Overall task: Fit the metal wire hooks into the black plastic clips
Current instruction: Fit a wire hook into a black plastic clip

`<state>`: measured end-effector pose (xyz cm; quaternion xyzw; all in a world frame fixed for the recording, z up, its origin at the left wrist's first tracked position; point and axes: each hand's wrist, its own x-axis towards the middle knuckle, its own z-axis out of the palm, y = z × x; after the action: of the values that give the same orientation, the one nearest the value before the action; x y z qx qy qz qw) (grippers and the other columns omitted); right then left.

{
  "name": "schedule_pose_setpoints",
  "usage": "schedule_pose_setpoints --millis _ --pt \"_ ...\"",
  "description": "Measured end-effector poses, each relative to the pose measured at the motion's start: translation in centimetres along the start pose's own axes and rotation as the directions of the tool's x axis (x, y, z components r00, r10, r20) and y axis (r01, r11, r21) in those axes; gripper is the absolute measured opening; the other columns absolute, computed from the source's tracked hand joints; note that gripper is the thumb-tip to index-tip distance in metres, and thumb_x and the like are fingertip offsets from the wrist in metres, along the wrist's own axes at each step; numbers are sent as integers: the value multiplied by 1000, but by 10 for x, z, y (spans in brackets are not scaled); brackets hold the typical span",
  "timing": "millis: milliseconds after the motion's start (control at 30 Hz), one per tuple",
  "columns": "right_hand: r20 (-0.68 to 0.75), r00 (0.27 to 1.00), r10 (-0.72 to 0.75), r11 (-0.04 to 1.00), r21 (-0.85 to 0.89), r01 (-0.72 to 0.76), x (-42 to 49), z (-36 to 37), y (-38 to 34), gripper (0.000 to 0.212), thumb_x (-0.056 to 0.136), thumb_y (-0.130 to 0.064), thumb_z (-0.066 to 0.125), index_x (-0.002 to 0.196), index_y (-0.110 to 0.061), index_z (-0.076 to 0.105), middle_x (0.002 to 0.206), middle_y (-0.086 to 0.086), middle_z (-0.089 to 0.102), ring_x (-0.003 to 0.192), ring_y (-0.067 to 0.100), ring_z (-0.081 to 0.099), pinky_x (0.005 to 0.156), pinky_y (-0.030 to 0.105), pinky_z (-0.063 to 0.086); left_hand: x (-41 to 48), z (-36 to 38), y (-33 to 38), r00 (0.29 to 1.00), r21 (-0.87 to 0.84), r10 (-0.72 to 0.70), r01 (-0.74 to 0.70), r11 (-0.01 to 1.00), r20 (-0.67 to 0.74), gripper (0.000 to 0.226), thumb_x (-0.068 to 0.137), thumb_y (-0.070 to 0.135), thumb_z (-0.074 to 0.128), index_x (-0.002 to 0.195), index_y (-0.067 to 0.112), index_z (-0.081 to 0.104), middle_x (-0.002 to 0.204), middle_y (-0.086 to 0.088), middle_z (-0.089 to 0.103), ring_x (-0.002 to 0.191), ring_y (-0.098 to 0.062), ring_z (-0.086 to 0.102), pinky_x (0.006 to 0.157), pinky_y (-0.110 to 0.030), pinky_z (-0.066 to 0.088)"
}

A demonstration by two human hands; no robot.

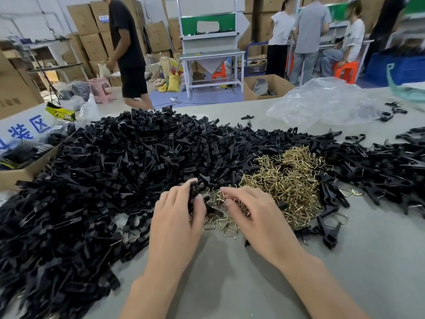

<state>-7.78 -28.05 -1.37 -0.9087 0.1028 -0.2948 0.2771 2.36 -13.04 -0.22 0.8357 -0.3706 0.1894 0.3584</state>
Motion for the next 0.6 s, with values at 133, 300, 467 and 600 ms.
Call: schedule_pose_setpoints --millis 133,300,467,600 --pt "47 998 48 935 350 -62 0 2 -5 41 98 -46 58 138 -38 58 120 -24 60 117 0 58 97 11 42 -8 6 12 979 -78 101 -89 993 175 40 102 41 38 133 20 53 107 11 56 91 -9 55 78 -24 44" --pt "34 985 168 830 534 -160 2 2 -7 28 94 -27 71 119 -41 69 107 -20 67 99 1 64 78 10 49 -9 14 14 962 -204 130 -81 976 240 39 105 32 34 138 19 50 111 10 53 95 -7 56 81 -30 48" --pt "-22 979 205 838 520 -164 2 3 -7 27 96 -23 67 118 -40 68 104 -19 69 102 4 65 84 10 47 -7 11 15 974 -336 104 -31 941 200 50 104 9 46 143 40 45 121 22 61 109 3 60 89 -16 49" --pt "-30 947 320 686 696 -210 7 -5 -6 21 97 -16 64 109 -32 71 103 -14 75 100 3 69 88 15 51 -7 17 16 969 -477 -92 194 857 228 57 102 16 54 148 44 33 103 21 69 94 -4 67 88 -23 52"
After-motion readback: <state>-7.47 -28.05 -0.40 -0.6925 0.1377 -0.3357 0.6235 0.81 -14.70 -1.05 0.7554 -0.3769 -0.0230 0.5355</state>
